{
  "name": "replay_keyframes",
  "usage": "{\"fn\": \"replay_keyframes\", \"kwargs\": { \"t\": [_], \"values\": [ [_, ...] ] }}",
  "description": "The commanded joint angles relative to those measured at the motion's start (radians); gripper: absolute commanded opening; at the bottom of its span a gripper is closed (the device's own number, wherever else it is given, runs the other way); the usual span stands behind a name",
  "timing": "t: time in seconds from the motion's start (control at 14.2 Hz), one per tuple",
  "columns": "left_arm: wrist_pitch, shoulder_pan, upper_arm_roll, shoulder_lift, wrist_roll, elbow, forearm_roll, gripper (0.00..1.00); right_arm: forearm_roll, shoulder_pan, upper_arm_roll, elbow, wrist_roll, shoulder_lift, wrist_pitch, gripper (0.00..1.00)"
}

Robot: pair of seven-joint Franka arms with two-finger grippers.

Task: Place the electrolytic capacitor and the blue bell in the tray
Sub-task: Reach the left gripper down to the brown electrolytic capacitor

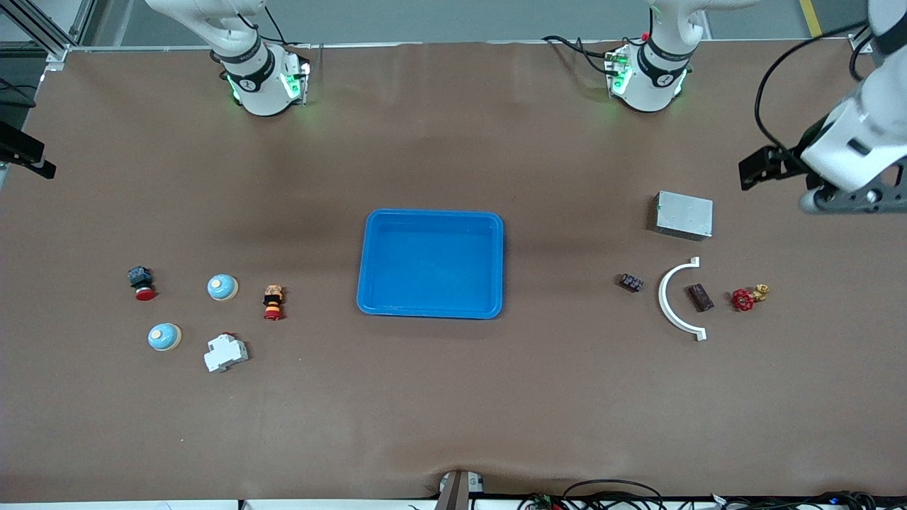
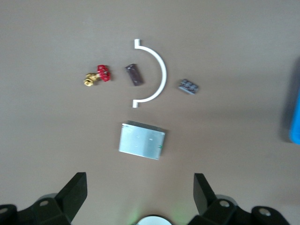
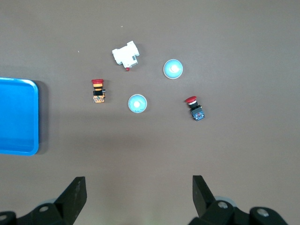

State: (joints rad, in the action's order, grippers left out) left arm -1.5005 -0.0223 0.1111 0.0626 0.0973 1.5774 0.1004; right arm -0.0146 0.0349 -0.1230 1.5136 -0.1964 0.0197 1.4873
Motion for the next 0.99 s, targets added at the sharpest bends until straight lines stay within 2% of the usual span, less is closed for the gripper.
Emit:
{"fn": "replay_keyframes", "kwargs": {
  "t": [0.0, 0.28, 0.49, 0.7, 0.92],
  "values": [
    [-0.114, 0.007, 0.006, 0.006, 0.028, 0.111, 0.042, 1.00, -0.002, 0.000, -0.001, 0.002, 0.003, 0.005, 0.004, 1.00],
    [-0.346, 0.064, 0.009, -0.001, 0.114, 0.329, 0.038, 1.00, -0.004, -0.021, -0.001, 0.022, 0.015, 0.002, 0.043, 1.00],
    [-0.512, 0.085, 0.009, 0.023, 0.170, 0.449, 0.036, 1.00, 0.005, -0.033, -0.001, 0.020, 0.015, -0.009, 0.054, 1.00],
    [-0.601, 0.113, 0.009, 0.103, 0.219, 0.469, 0.032, 1.00, 0.015, -0.038, -0.003, 0.014, 0.017, -0.014, 0.057, 1.00],
    [-0.682, 0.111, 0.009, 0.183, 0.307, 0.470, 0.033, 1.00, 0.004, -0.033, -0.001, 0.025, 0.046, -0.058, 0.132, 1.00]
  ]
}}
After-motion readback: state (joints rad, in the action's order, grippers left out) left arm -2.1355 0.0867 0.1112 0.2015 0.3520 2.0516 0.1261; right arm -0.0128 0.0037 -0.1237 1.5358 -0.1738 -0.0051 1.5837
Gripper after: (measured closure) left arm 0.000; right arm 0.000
